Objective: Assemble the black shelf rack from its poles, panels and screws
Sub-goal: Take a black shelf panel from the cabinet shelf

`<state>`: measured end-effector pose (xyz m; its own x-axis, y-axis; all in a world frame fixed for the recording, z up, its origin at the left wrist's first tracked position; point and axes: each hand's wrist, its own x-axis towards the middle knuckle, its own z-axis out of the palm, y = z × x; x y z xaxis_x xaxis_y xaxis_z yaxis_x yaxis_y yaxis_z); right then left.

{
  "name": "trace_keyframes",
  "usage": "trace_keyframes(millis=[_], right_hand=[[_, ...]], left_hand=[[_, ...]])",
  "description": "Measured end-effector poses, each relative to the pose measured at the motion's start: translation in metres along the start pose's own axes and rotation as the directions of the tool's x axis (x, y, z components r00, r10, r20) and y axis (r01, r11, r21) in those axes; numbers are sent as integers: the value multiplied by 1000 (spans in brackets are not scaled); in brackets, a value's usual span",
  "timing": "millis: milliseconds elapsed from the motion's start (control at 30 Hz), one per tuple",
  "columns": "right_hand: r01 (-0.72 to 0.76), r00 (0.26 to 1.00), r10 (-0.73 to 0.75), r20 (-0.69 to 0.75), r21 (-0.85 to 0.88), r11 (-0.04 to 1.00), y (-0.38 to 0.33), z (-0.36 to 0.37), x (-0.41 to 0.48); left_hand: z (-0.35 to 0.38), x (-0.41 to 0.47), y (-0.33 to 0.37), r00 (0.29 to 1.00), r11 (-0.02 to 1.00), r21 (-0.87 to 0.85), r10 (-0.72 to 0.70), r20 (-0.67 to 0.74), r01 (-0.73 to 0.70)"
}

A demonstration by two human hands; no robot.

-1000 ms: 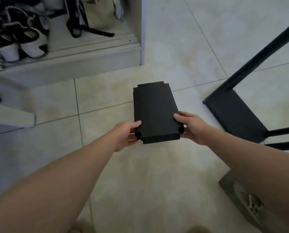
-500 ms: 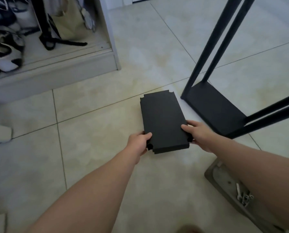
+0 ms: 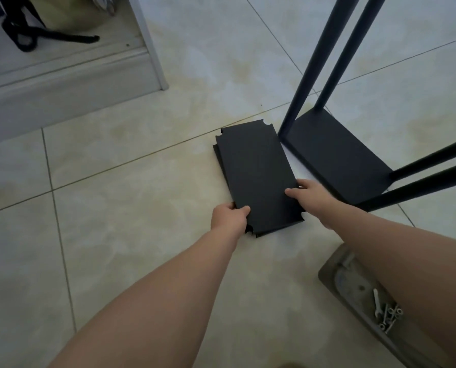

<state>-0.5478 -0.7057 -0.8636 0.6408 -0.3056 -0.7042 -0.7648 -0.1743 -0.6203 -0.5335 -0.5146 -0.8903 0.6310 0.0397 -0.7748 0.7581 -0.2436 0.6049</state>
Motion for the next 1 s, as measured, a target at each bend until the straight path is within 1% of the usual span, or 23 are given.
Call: trace_keyframes(millis=[100, 200, 300, 400, 467, 533, 667, 767, 900, 933, 1000], right_hand=[[-10, 1000, 10, 0, 10, 1000, -1, -4, -3], [19, 1000, -19, -7, -27, 999, -7, -7, -19], [73, 995, -81, -49, -146, 987, -20, -15, -46], [168, 977, -197, -83, -271, 948, -35, -31, -83], [230, 955, -283, -95, -366, 902, -44, -45, -115], [271, 927, -361, -99, -490, 829, -51, -61, -151], [289, 876, -459, -148, -601, 746, -56, -92, -225], [270, 837, -511, -197, -662, 699, -49, -117, -277], [219, 730, -605, -319, -729, 648, -36, -154, -324], [193, 710, -611, -351, -737, 648, -35, -163, -330], [156, 693, -599, -402, -728, 668, -38, -177, -336]], left_hand=[[4, 0, 2, 1000, 1000, 18, -2, 28, 1], [0, -14, 6, 996, 997, 77, 18, 86, -24], [-8, -37, 19, 985, 975, 193, 81, 155, -110], [-15, -69, 49, 973, 944, 266, 150, 176, -194], [-17, -96, 76, 952, 914, 289, 232, 198, -283], [-18, -126, 105, 923, 870, 318, 323, 209, -376], [-18, -188, 156, 856, 792, 324, 467, 222, -517], [-17, -227, 181, 814, 738, 343, 522, 257, -581], [-15, -263, 218, 782, 708, 332, 559, 274, -623], [-13, -270, 228, 773, 699, 329, 576, 268, -635], [-8, -280, 249, 753, 678, 328, 609, 250, -658]])
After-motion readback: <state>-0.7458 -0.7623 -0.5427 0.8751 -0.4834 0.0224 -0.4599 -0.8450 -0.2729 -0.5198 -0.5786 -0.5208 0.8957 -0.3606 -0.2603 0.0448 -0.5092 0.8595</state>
